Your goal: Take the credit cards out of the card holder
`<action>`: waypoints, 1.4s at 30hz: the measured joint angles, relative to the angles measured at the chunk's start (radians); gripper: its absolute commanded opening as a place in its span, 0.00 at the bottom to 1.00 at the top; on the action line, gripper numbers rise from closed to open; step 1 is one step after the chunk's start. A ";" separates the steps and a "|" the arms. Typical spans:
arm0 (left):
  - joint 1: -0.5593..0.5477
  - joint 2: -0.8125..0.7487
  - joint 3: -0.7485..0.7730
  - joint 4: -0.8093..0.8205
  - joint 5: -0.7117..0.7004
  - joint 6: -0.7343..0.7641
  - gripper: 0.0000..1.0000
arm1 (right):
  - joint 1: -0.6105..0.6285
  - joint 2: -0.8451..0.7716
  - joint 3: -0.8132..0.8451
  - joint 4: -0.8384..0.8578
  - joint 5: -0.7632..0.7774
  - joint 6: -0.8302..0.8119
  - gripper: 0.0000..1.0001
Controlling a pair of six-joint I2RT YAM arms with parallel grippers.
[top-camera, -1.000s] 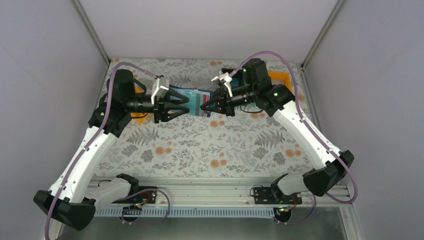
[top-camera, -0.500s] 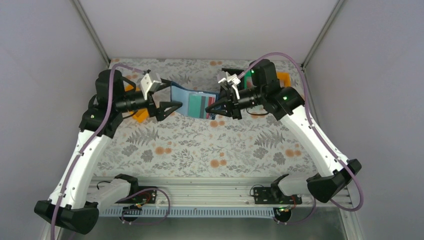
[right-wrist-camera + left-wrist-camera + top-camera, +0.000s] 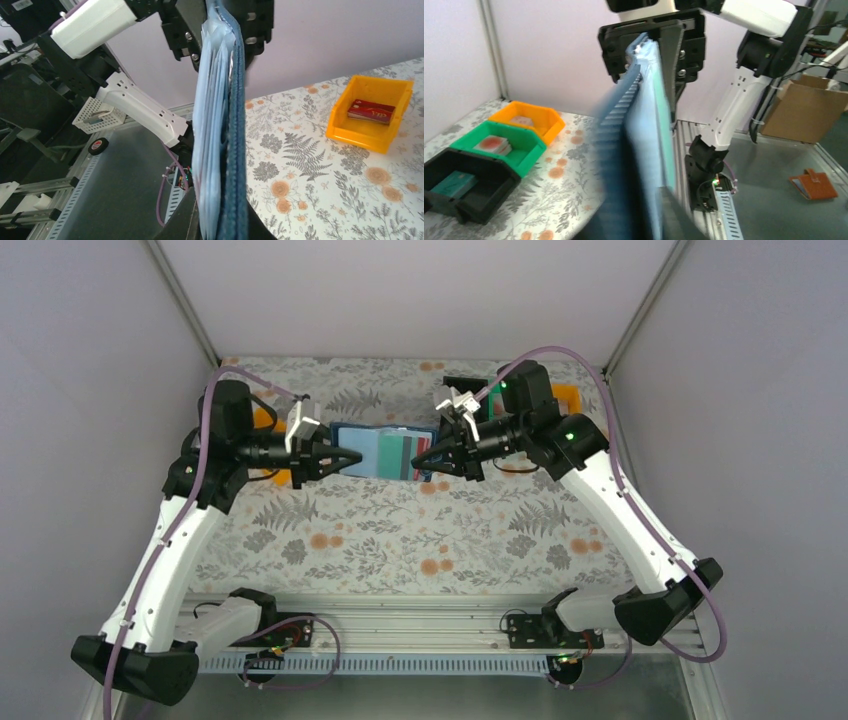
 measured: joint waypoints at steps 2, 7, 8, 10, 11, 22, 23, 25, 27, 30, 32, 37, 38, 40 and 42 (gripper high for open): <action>0.000 0.000 0.000 -0.010 0.024 0.012 0.02 | 0.000 0.000 0.000 -0.006 0.014 -0.002 0.14; 0.000 0.000 -0.003 0.006 0.006 -0.046 0.02 | -0.001 -0.003 0.000 0.000 0.090 0.028 0.53; 0.000 0.000 -0.006 0.014 -0.016 -0.066 0.02 | -0.002 -0.004 0.000 0.004 0.126 0.036 0.58; 0.000 -0.002 -0.013 0.032 -0.064 -0.101 0.02 | -0.005 -0.013 -0.001 0.019 0.202 0.061 0.66; 0.002 -0.003 -0.020 0.044 -0.092 -0.123 0.03 | -0.006 -0.019 -0.001 0.024 0.234 0.076 0.67; 0.005 -0.026 -0.056 0.150 -0.225 -0.238 0.02 | -0.021 -0.224 -0.031 0.248 0.251 0.197 0.75; 0.005 -0.029 -0.057 0.159 -0.228 -0.238 0.02 | -0.021 -0.230 -0.040 0.278 0.216 0.211 0.75; 0.005 -0.034 -0.057 0.172 -0.230 -0.233 0.03 | -0.021 -0.228 -0.044 0.312 0.181 0.229 0.76; 0.005 -0.039 -0.057 0.181 -0.230 -0.225 0.02 | -0.021 -0.212 -0.052 0.336 0.169 0.240 0.77; 0.005 -0.045 -0.058 0.187 -0.229 -0.222 0.02 | -0.021 -0.163 -0.075 0.360 0.158 0.249 0.77; 0.005 -0.050 -0.063 0.198 -0.224 -0.222 0.02 | -0.021 -0.130 -0.083 0.363 0.160 0.249 0.77; 0.005 -0.053 -0.067 0.225 -0.209 -0.226 0.02 | -0.021 -0.093 -0.110 0.375 0.183 0.248 0.75; 0.005 -0.053 -0.068 0.230 -0.208 -0.226 0.02 | -0.021 -0.093 -0.116 0.382 0.182 0.249 0.74; 0.005 -0.054 -0.068 0.235 -0.207 -0.227 0.02 | -0.021 -0.092 -0.125 0.400 0.177 0.257 0.72; 0.005 -0.054 -0.070 0.238 -0.206 -0.229 0.02 | -0.021 -0.085 -0.126 0.414 0.172 0.267 0.71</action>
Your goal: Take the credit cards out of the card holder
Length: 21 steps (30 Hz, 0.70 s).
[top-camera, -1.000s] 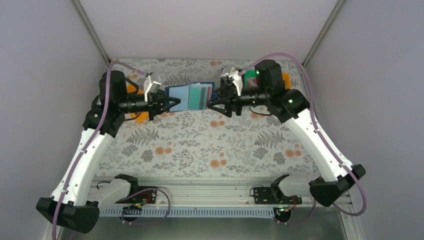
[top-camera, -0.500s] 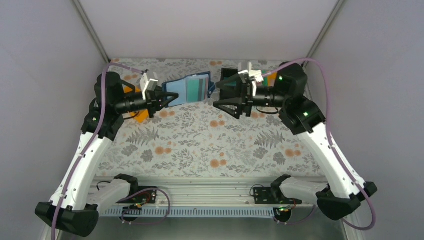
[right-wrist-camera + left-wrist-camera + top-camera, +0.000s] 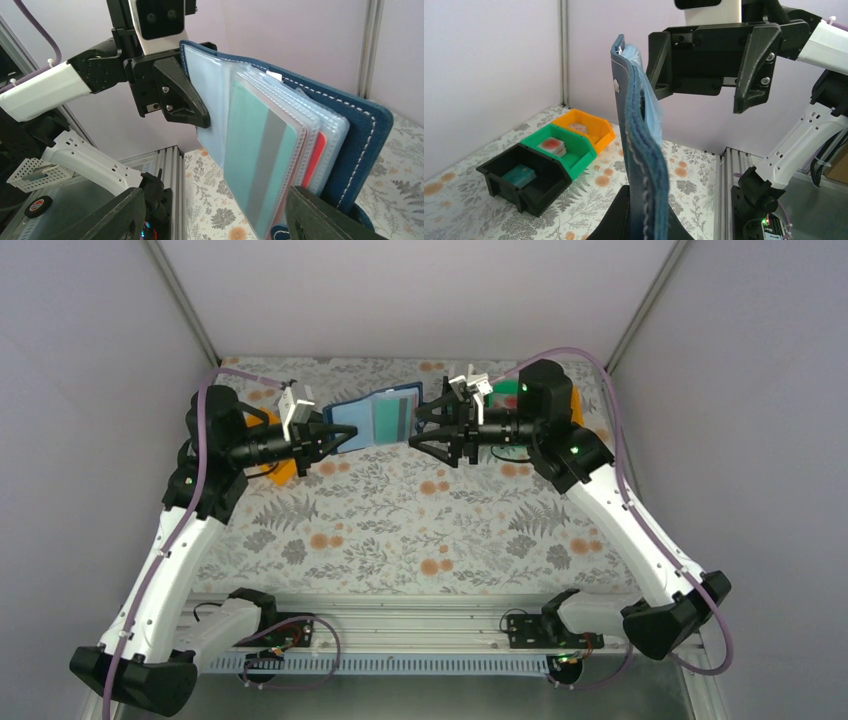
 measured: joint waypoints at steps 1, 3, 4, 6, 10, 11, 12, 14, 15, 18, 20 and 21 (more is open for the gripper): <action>0.000 0.000 -0.001 0.000 0.001 -0.001 0.02 | 0.000 0.005 0.000 0.005 -0.005 0.003 0.70; 0.000 0.000 -0.001 0.001 0.002 -0.002 0.02 | 0.001 0.020 0.000 0.014 -0.010 0.008 0.70; 0.000 0.000 -0.001 0.001 0.002 -0.002 0.02 | 0.002 0.028 0.000 0.019 -0.012 0.010 0.70; 0.000 0.000 -0.001 0.002 0.002 -0.005 0.02 | 0.005 0.041 0.000 0.023 -0.013 0.012 0.70; 0.000 -0.001 -0.011 0.012 0.002 -0.016 0.02 | 0.009 0.057 0.000 0.024 -0.020 0.014 0.70; 0.000 -0.001 -0.014 0.012 0.002 -0.016 0.02 | 0.010 0.060 0.000 0.024 -0.025 0.013 0.69; 0.000 -0.001 -0.016 0.013 0.002 -0.017 0.02 | 0.013 0.063 0.002 0.024 -0.032 0.013 0.69; 0.000 -0.001 -0.019 0.014 0.002 -0.017 0.02 | 0.023 0.077 0.008 0.023 -0.048 0.011 0.68; 0.000 -0.001 -0.020 0.014 0.002 -0.018 0.02 | 0.031 0.087 0.015 0.021 -0.058 0.010 0.68; 0.000 -0.001 -0.020 0.015 0.001 -0.019 0.02 | 0.059 0.117 0.040 0.020 -0.081 -0.002 0.68; 0.001 -0.001 -0.021 0.015 0.001 -0.019 0.02 | 0.077 0.128 0.051 0.014 -0.095 -0.009 0.67; 0.001 -0.002 -0.022 0.016 0.001 -0.019 0.02 | 0.088 0.132 0.057 0.011 -0.100 -0.013 0.67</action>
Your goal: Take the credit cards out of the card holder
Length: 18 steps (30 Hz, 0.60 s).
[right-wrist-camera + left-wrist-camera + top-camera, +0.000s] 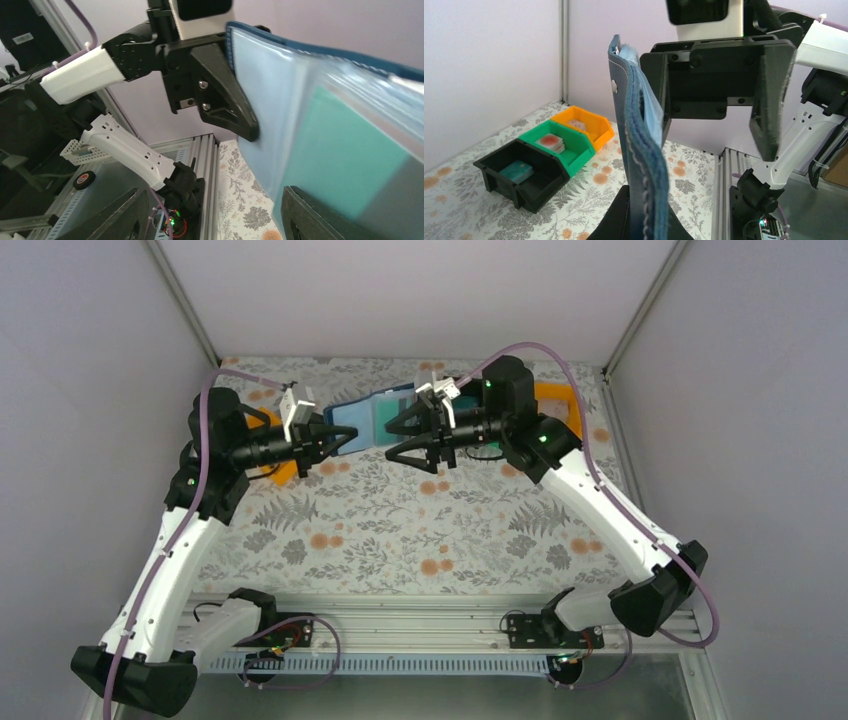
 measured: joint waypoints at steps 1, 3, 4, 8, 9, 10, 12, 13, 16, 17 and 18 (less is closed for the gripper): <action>0.000 -0.001 -0.002 0.000 0.000 0.000 0.02 | 0.007 0.001 0.004 -0.005 -0.003 -0.004 0.67; 0.000 -0.004 -0.009 0.000 -0.001 0.000 0.02 | 0.018 0.002 0.014 -0.019 -0.002 -0.014 0.69; 0.000 -0.005 -0.011 0.000 -0.002 0.000 0.02 | 0.021 0.000 0.016 -0.023 0.006 -0.019 0.71; 0.000 -0.006 -0.011 0.000 -0.004 0.000 0.02 | 0.014 -0.035 0.009 -0.043 0.083 -0.036 0.76; 0.000 -0.006 -0.011 0.000 -0.004 0.000 0.02 | 0.008 -0.054 0.000 -0.042 0.102 -0.037 0.77; 0.000 -0.006 -0.011 0.000 -0.003 0.000 0.02 | 0.001 -0.076 -0.011 -0.043 0.117 -0.035 0.80; 0.000 -0.006 -0.011 0.000 -0.003 0.000 0.02 | -0.017 -0.109 -0.027 -0.042 0.140 -0.031 0.84; 0.000 -0.006 -0.011 0.001 -0.002 0.000 0.02 | -0.024 -0.120 -0.031 -0.041 0.148 -0.029 0.84; 0.000 -0.006 -0.011 0.001 0.000 0.000 0.02 | -0.035 -0.131 -0.040 -0.037 0.169 -0.026 0.84; 0.000 -0.006 -0.011 0.000 0.001 0.000 0.02 | -0.035 -0.131 -0.042 -0.036 0.174 -0.025 0.85; 0.000 -0.006 -0.011 0.000 0.001 0.000 0.02 | -0.036 -0.131 -0.045 -0.036 0.179 -0.025 0.85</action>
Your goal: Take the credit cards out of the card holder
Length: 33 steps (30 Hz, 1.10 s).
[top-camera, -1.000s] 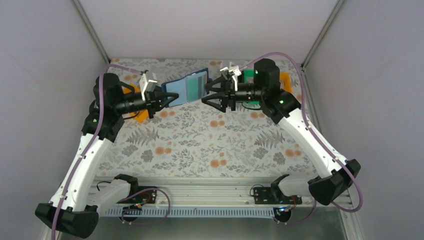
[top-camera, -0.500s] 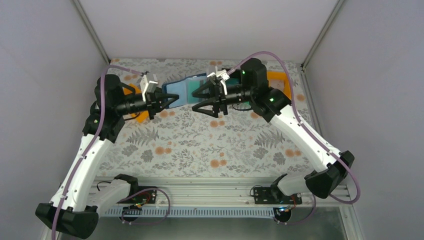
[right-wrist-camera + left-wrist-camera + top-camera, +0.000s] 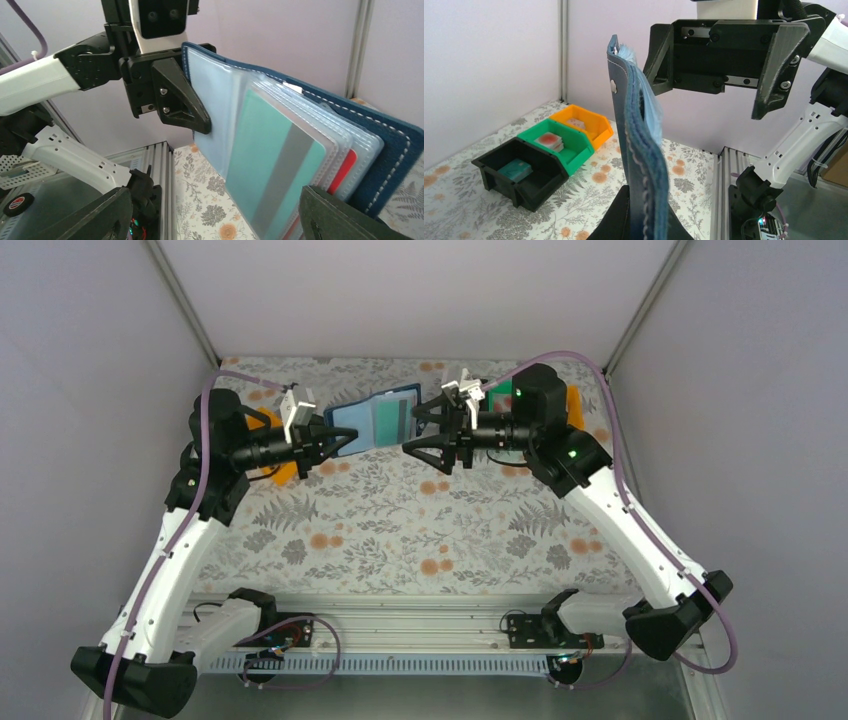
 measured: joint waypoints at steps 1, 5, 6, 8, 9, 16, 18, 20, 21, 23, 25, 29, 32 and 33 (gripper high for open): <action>0.000 0.000 0.000 0.000 0.000 0.000 0.02 | -0.002 0.000 -0.003 0.000 0.006 0.000 0.86; 0.000 -0.002 0.000 0.000 0.001 0.000 0.02 | -0.006 0.000 -0.008 0.005 0.023 0.010 0.90; 0.000 -0.004 0.000 0.000 0.001 0.000 0.02 | -0.006 0.000 -0.008 0.007 0.026 0.014 0.90; 0.000 -0.006 0.000 0.000 0.005 0.000 0.03 | -0.006 0.000 -0.012 0.017 0.026 0.018 0.90; 0.000 -0.007 0.000 0.000 0.008 0.000 0.02 | -0.006 0.001 -0.012 0.021 0.025 0.021 0.90; 0.000 -0.010 0.000 0.001 0.019 0.000 0.02 | -0.006 0.035 -0.012 0.051 -0.005 0.037 0.85; 0.000 -0.010 0.000 0.001 0.019 0.000 0.02 | -0.001 0.053 -0.012 0.053 -0.024 0.038 0.83; 0.000 -0.010 0.000 0.000 0.018 0.000 0.02 | 0.001 0.066 -0.011 0.053 -0.045 0.033 0.79; 0.000 -0.010 0.000 0.000 0.019 0.000 0.02 | 0.002 0.073 -0.008 0.051 -0.060 0.029 0.78; 0.001 -0.010 0.000 0.002 0.016 0.000 0.03 | 0.007 0.084 -0.003 0.045 -0.091 0.016 0.75; 0.003 -0.010 -0.002 0.004 0.012 0.000 0.02 | 0.013 0.089 0.000 0.039 -0.113 0.005 0.72; 0.003 -0.013 -0.024 0.012 0.002 -0.009 0.02 | 0.015 0.088 0.001 0.021 -0.125 -0.007 0.70; 0.003 -0.013 -0.036 0.019 -0.010 -0.025 0.02 | 0.016 0.087 0.006 0.011 -0.111 -0.004 0.70; 0.003 -0.013 -0.037 0.021 -0.016 -0.027 0.02 | 0.016 0.087 0.008 0.010 -0.103 -0.003 0.70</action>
